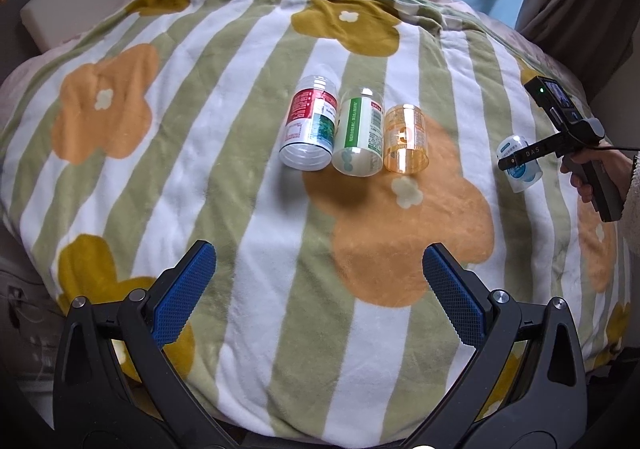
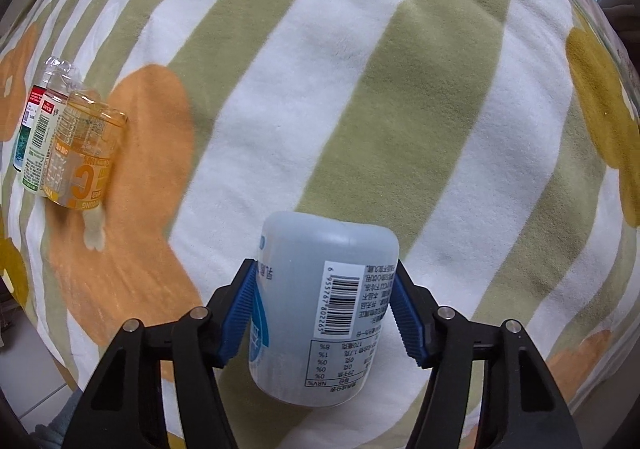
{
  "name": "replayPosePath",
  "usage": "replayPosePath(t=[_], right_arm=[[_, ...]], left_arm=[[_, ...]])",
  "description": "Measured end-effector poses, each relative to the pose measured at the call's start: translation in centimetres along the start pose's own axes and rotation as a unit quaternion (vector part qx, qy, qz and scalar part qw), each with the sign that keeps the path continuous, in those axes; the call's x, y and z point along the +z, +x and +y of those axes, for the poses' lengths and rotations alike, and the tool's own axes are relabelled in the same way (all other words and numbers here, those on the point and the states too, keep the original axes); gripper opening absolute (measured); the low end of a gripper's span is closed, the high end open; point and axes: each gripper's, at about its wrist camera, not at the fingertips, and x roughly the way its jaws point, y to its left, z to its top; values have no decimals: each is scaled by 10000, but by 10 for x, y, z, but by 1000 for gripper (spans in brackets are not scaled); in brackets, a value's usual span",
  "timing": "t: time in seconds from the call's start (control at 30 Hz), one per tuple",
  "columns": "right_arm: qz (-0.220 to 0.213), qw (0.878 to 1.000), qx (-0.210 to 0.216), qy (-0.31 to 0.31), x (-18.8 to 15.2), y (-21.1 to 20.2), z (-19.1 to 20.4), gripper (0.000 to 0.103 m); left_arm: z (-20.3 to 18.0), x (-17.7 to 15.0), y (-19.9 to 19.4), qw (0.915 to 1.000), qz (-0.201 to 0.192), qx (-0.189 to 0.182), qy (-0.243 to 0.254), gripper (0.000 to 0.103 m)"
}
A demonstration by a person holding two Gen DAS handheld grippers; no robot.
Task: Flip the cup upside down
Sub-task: 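Stand the white bottle upright on the cover and open the right gripper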
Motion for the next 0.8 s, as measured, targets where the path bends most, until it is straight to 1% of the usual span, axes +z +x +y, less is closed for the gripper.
replayPosePath(t=[0.1, 0.2, 0.27, 0.33, 0.43, 0.47, 0.5, 0.57, 0.63, 0.7, 0.73, 0.8], right_arm=[[-144, 9995, 186, 192, -11, -20, 10, 59], [-282, 9970, 552, 467, -25, -45, 21, 59], [-381, 9936, 787, 711, -38, -61, 32, 59], [-515, 9897, 945, 944, -48, -61, 49, 59], [-625, 9815, 1225, 1332, -73, -71, 71, 59], [-639, 9776, 1343, 1489, -80, -71, 80, 59], [-659, 9741, 1425, 1627, -83, -59, 98, 59], [-681, 9695, 1486, 1825, -97, -52, 120, 59], [-612, 9656, 1550, 1997, -110, -44, 139, 59], [-527, 9585, 1744, 2194, -123, -32, 156, 59], [-502, 9557, 1785, 2288, -129, -28, 162, 59], [-433, 9541, 1741, 2396, -136, -15, 175, 59]], left_arm=[[6, 0, -3, 10000, 7, -24, -80, 103], [13, 0, -7, 9998, -1, -94, -157, 103], [17, 0, -10, 9998, -15, -115, -150, 103], [21, 0, -14, 9999, -45, -88, -107, 103], [28, 1, -18, 9999, -79, -114, -60, 103], [31, 1, -19, 9999, -78, -125, -50, 103], [35, 1, -20, 9999, -73, -135, -39, 103], [41, 1, -21, 9999, -59, -129, -25, 103], [47, 0, -23, 9999, -61, -123, -27, 103], [53, -2, -24, 9999, -61, -151, -20, 103], [56, -3, -23, 9999, -44, -158, -7, 103], [60, -6, -20, 9998, 4, -180, 27, 103]])
